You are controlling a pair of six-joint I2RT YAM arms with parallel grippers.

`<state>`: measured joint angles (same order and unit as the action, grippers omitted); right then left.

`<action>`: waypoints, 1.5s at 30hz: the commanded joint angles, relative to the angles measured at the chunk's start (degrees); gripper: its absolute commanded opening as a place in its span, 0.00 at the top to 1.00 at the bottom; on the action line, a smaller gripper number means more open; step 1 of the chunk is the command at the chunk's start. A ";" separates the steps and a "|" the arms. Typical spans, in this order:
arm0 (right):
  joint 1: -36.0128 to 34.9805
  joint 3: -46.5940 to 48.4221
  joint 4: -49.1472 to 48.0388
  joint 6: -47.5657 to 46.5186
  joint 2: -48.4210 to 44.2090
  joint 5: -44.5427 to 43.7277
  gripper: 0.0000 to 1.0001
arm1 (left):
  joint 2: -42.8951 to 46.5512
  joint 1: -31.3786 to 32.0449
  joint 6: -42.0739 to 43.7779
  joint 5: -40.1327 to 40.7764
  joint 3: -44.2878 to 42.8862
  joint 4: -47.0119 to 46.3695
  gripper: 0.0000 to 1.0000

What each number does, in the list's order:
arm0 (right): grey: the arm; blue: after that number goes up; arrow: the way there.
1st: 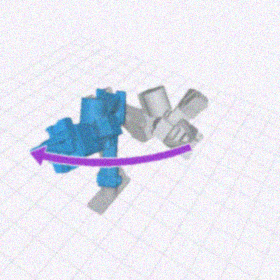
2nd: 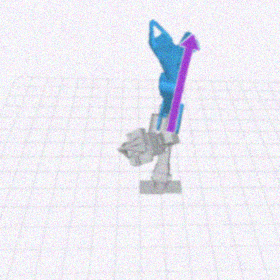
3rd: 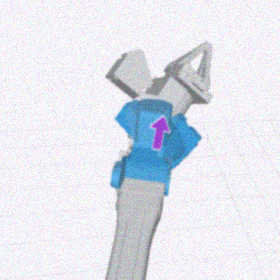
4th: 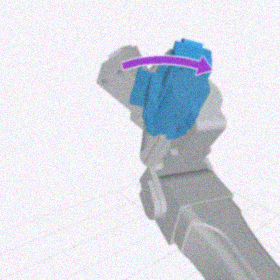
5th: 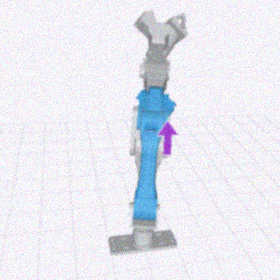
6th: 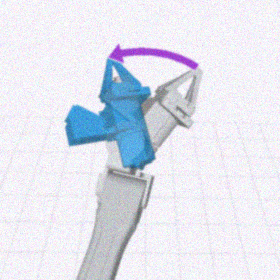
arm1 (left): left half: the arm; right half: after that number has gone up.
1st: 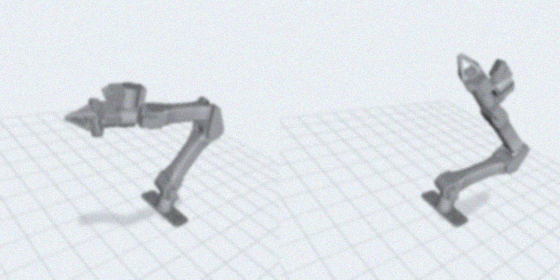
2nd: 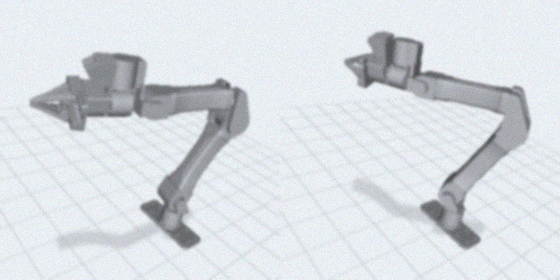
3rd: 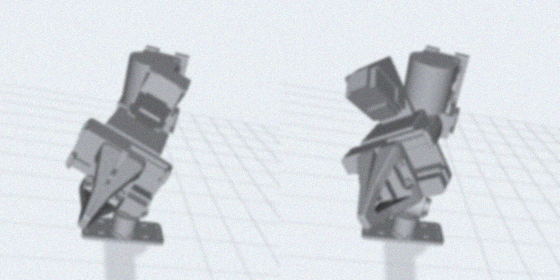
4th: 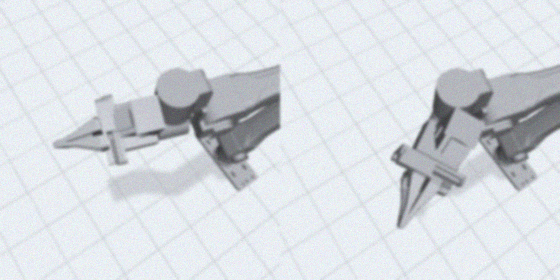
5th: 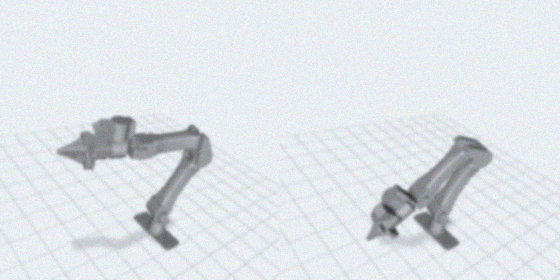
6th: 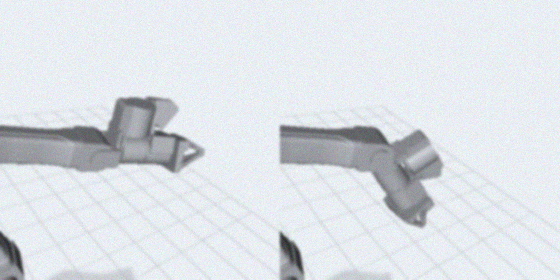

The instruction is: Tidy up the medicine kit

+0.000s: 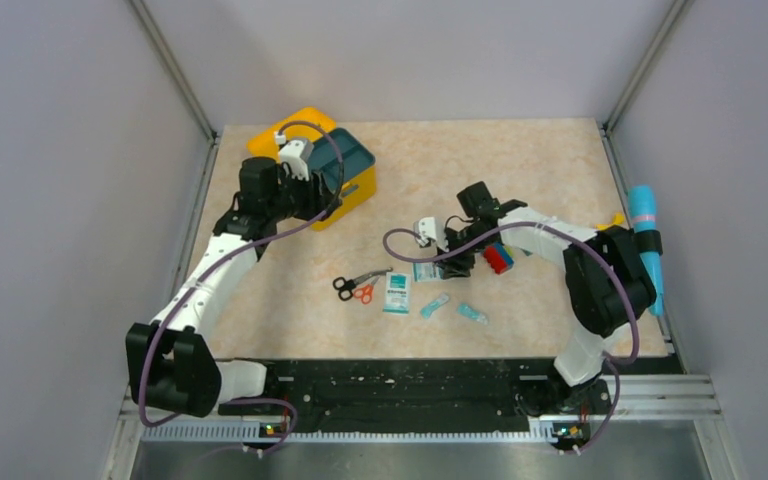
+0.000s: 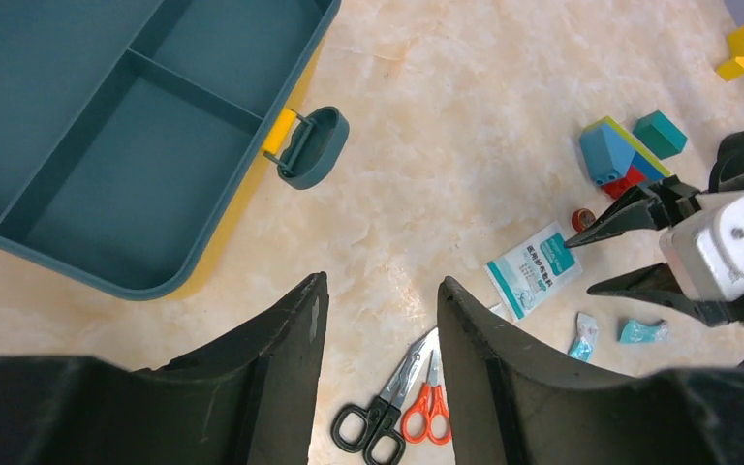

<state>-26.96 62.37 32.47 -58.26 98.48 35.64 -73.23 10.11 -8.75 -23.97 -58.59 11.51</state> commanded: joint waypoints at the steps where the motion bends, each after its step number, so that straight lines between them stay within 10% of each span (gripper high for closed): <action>1: -2.77 1.42 -2.24 -3.49 2.05 -1.45 0.49 | 3.53 -0.35 -1.41 1.11 0.15 -6.09 0.50; 18: -5.84 -1.95 -6.02 -3.66 4.82 -10.11 0.69 | 2.61 -0.70 -0.39 1.33 -0.51 -8.18 0.50; 40: -5.31 7.28 5.28 -2.22 12.29 -7.82 0.39 | 1.16 -0.73 1.53 -1.71 -4.19 -5.00 0.49; 45: -5.32 5.95 4.81 -4.63 13.71 -9.99 0.61 | 0.96 -0.66 0.79 -1.45 -4.25 -4.98 0.49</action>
<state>-32.10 69.93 33.54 -59.92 108.25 27.88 -72.51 9.58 -8.08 -24.67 -60.75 7.86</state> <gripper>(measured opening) 0.482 0.505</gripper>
